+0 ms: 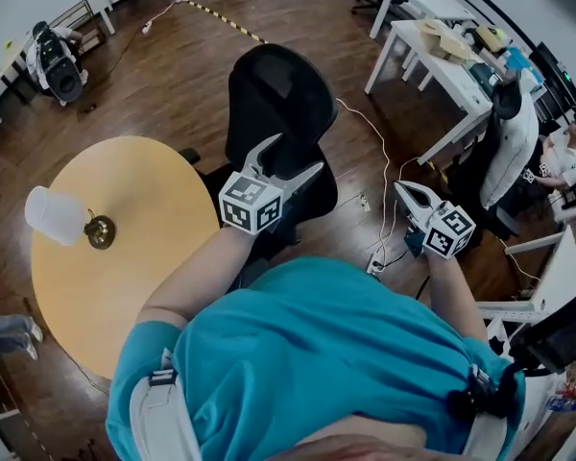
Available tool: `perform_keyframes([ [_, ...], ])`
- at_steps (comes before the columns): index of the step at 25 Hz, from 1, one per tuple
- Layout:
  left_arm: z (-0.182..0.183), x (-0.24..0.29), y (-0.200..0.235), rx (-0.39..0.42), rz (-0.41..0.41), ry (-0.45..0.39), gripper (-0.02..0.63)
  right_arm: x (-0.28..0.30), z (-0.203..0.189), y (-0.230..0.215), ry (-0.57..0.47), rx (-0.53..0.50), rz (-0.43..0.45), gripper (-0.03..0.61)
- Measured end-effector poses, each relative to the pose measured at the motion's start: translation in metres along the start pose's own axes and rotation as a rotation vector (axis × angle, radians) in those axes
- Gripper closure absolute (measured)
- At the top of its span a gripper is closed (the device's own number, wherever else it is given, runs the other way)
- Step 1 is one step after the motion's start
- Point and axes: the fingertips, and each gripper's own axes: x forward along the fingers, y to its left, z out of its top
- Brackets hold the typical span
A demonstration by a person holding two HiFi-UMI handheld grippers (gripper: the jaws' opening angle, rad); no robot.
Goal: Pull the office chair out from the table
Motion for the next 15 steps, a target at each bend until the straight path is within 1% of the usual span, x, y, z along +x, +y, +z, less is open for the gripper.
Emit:
perform_keyframes([
  [1,-0.003,0.014,0.0,0.018,0.018,0.021,0.187,0.001,-0.001,-0.011,-0.004,0.011,0.003,0.58],
  [3,-0.016,0.04,-0.002,0.079,0.067,0.068,0.145,0.001,-0.008,-0.032,-0.019,0.032,0.018,0.58],
  [5,-0.033,0.065,0.003,0.133,0.127,0.115,0.14,0.0,-0.014,-0.053,-0.038,0.046,0.042,0.58],
  [7,-0.05,0.088,0.017,0.163,0.209,0.161,0.141,0.002,-0.019,-0.077,-0.054,0.059,0.077,0.58],
  [9,-0.057,0.107,0.033,0.182,0.298,0.195,0.144,0.002,-0.025,-0.106,-0.061,0.077,0.116,0.58],
  [11,-0.054,0.122,0.037,0.199,0.365,0.2,0.225,-0.005,-0.029,-0.139,-0.063,0.098,0.144,0.58],
  [12,-0.052,0.129,0.038,0.203,0.4,0.201,0.28,-0.011,-0.031,-0.157,-0.064,0.109,0.154,0.58],
  [15,-0.052,0.148,0.046,0.184,0.509,0.203,0.395,-0.031,-0.035,-0.217,-0.062,0.134,0.179,0.58],
])
